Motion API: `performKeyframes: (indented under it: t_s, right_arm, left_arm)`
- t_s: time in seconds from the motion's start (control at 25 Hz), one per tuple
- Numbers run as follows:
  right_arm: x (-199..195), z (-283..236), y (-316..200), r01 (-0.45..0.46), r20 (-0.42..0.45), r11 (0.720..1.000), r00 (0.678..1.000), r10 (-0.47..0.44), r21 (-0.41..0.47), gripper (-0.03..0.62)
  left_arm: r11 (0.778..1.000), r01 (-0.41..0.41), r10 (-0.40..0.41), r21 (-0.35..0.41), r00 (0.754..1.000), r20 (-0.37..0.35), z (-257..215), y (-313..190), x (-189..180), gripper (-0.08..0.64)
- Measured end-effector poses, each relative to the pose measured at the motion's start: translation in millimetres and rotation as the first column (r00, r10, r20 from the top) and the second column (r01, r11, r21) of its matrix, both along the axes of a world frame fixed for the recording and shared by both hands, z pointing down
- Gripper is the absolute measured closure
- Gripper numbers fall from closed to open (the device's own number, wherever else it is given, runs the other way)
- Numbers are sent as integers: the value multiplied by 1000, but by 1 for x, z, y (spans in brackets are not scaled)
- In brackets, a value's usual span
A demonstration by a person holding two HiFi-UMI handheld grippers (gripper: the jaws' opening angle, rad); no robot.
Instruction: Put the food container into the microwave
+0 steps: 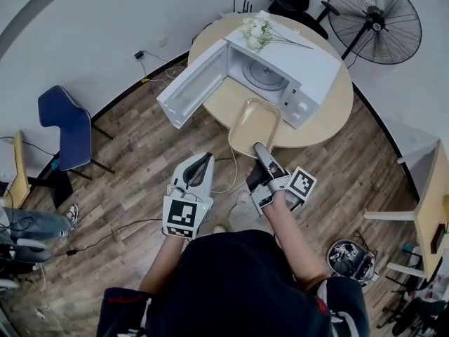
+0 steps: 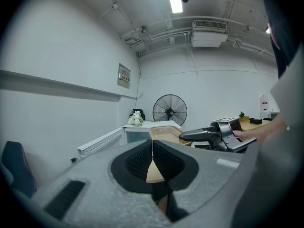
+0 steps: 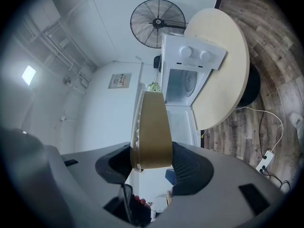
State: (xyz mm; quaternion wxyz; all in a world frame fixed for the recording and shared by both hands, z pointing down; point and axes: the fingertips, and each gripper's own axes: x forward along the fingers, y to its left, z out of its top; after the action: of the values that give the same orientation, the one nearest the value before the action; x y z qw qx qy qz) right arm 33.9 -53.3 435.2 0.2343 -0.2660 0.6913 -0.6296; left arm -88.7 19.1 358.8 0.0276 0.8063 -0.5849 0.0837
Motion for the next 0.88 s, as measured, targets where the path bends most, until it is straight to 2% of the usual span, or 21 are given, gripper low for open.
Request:
performKeyframes:
  t_s: [0.48, 0.88]
  right_arm:
    - [5, 14, -104, 55, 5, 998, 998, -55, -40, 367]
    - [7, 52, -141, 68, -13, 990, 997, -71, -122, 367]
  left_arm:
    - [998, 48, -47, -30, 999, 20, 5, -103, 18, 540]
    - [994, 59, -58, -97, 998, 11, 34, -138, 30, 540]
